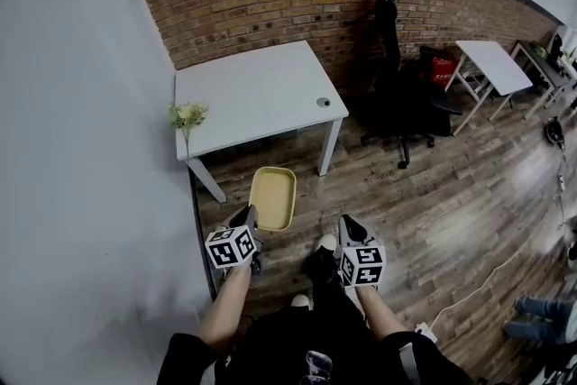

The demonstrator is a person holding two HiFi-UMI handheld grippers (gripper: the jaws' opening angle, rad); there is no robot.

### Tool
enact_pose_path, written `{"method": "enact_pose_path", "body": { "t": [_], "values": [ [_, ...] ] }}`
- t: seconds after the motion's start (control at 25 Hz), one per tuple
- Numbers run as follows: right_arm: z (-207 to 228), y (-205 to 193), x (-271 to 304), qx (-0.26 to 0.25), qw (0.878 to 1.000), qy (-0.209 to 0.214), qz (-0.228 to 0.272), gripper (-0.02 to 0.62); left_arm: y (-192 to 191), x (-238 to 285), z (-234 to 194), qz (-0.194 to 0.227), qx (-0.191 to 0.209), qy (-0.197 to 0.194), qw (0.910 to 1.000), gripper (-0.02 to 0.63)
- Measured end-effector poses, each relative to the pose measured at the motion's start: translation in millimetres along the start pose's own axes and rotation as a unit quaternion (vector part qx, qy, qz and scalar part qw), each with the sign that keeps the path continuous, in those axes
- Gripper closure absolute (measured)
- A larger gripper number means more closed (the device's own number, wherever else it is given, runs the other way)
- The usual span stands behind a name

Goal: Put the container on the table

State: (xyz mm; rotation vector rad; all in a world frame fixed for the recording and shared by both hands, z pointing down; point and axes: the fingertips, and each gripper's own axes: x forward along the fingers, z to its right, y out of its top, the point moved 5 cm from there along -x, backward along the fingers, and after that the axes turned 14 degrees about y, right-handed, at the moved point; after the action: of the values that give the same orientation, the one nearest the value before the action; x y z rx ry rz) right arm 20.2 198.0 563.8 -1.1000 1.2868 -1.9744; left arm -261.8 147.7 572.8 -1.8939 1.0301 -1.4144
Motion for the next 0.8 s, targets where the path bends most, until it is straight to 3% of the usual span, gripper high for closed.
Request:
{"method": "enact_pose_path", "body": {
  "t": [0.8],
  "values": [
    [92,45,84,0.007,1.0,0.024,0.002,0.571,53,113,44,-0.003,0.01,0.007,0.9999,0.577]
  ]
}}
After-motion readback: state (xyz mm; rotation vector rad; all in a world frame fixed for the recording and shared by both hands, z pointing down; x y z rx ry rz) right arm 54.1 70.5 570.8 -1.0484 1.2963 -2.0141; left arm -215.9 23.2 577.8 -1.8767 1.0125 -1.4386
